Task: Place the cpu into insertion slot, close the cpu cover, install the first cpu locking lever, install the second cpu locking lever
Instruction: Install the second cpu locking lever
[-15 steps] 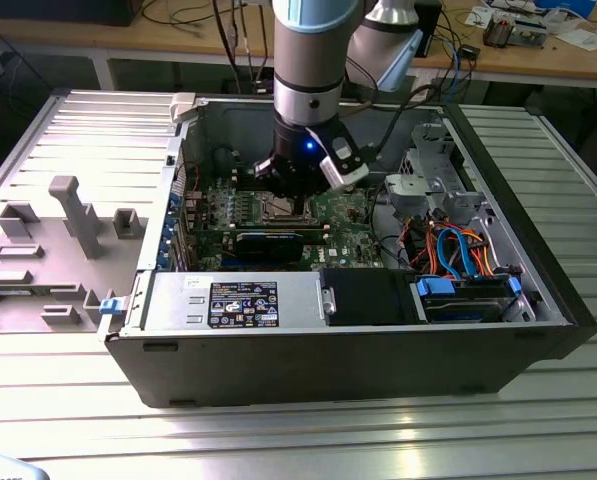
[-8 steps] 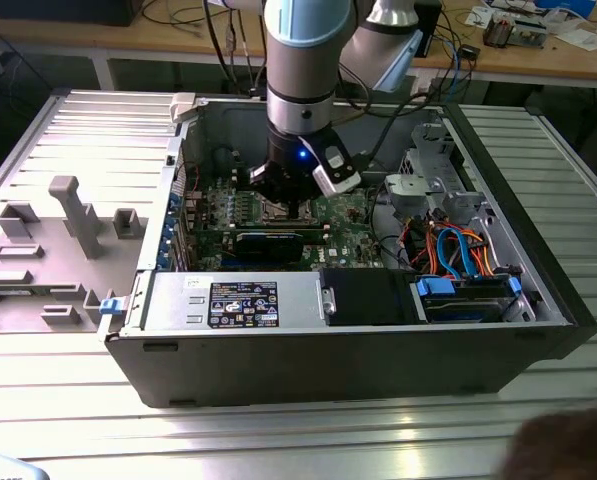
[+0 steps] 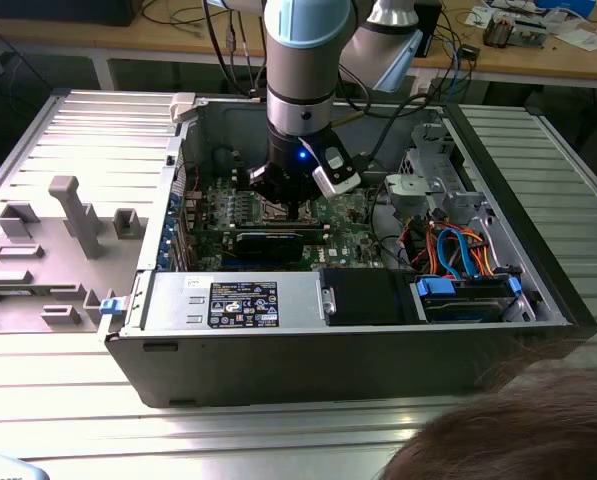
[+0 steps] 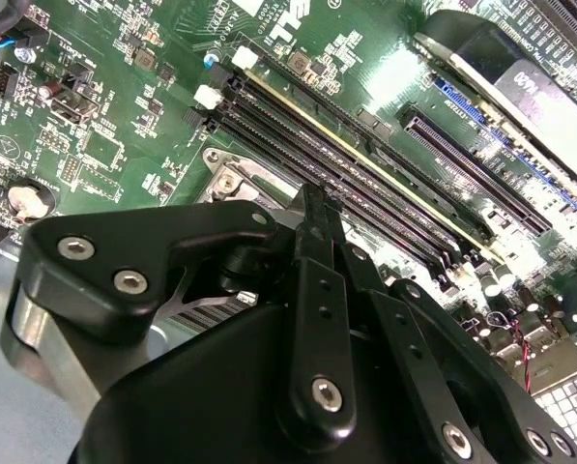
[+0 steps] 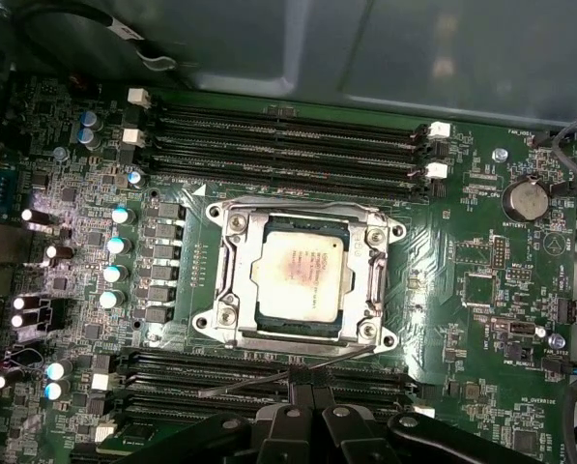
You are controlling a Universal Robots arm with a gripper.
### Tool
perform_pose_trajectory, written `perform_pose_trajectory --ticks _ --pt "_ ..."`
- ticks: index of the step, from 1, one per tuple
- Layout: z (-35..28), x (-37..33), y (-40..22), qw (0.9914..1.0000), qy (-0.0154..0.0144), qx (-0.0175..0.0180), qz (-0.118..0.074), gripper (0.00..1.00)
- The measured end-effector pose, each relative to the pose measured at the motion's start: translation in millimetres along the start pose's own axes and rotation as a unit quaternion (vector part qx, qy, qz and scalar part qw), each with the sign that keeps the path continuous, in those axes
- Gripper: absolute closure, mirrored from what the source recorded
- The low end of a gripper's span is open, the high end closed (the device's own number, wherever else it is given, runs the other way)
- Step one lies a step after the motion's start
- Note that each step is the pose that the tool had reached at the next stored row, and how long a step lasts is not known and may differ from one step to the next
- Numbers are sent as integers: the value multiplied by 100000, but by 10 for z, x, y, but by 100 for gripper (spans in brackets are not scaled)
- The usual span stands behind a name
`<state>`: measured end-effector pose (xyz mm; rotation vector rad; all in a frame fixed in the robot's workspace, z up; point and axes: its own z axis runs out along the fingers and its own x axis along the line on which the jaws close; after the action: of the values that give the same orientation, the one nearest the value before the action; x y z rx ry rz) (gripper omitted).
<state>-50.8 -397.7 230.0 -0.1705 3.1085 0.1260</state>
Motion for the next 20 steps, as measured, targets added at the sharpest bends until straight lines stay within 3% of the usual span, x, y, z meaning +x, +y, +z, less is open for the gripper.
perform_pose_trajectory --ticks 20 --pt "39 89 6 100000 2 4 1 89"
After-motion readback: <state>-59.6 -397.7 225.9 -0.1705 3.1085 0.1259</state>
